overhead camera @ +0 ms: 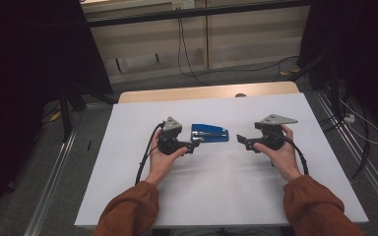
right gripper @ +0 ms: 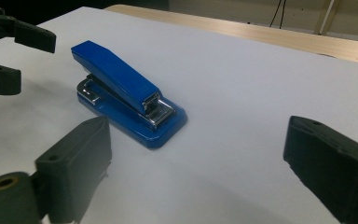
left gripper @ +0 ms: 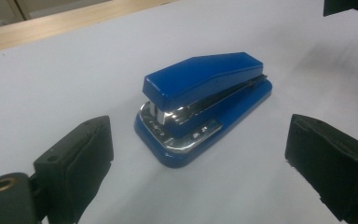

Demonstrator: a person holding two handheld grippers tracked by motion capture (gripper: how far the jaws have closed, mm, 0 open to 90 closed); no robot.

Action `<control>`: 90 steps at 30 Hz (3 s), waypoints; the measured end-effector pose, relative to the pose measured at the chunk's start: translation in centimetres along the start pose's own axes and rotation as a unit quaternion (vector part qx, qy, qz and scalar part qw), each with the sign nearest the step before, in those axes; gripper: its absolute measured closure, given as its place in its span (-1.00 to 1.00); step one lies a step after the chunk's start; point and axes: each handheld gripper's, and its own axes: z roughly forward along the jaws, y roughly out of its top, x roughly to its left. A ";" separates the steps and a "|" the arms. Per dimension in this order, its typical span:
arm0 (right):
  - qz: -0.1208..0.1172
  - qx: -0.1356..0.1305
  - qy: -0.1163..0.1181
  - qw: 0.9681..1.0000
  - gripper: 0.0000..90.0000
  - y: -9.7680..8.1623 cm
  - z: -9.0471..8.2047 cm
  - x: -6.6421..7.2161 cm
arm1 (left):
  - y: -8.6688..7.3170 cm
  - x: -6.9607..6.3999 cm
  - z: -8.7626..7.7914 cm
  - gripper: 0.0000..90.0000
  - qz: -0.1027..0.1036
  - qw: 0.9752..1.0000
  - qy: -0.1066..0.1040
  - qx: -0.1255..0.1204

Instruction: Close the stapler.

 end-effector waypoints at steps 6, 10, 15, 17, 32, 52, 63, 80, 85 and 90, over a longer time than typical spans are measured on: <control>-0.017 -0.010 -0.002 1.000 -0.91 -0.1 -0.8 0.5 | -0.7 -0.3 -1.0 -0.89 -0.002 1.000 0.004 -0.011; -0.005 -0.018 -0.001 1.000 -0.92 -0.1 -1.5 0.6 | -0.6 -0.3 -1.8 -0.90 -0.008 1.000 0.001 -0.021; -0.014 -0.026 -0.008 1.000 -0.94 -0.6 -2.7 0.8 | -1.1 -0.7 -3.0 -0.90 -0.002 1.000 0.022 -0.020; -0.015 -0.027 -0.010 0.999 -0.94 -0.8 -3.0 0.8 | -1.4 -0.7 -3.6 -0.90 -0.007 0.999 0.028 -0.024; -0.026 -0.048 -0.033 0.998 -0.95 -1.8 -4.8 1.9 | -2.9 -1.8 -7.3 -0.90 0.003 0.997 0.060 -0.041; -0.013 -0.075 -0.069 0.995 -0.95 -3.1 -7.2 2.2 | -5.4 -1.5 -11.5 -0.91 -0.010 0.994 0.083 -0.077; -0.014 -0.072 -0.091 0.993 -0.96 -4.3 -8.9 2.1 | -6.8 -1.4 -13.6 -0.90 -0.016 0.992 0.089 -0.092; 0.016 -0.100 -0.133 0.986 -0.95 -6.4 -13.5 2.7 | -7.8 -2.4 -15.3 -0.90 -0.013 0.987 0.131 -0.098; 0.022 -0.099 -0.138 0.985 -0.96 -7.1 -14.2 2.7 | -8.1 -2.8 -15.8 -0.90 -0.020 0.987 0.127 -0.096; 0.023 -0.097 -0.139 0.985 -0.97 -7.4 -14.6 2.9 | -8.6 -3.0 -16.1 -0.90 -0.020 0.987 0.131 -0.092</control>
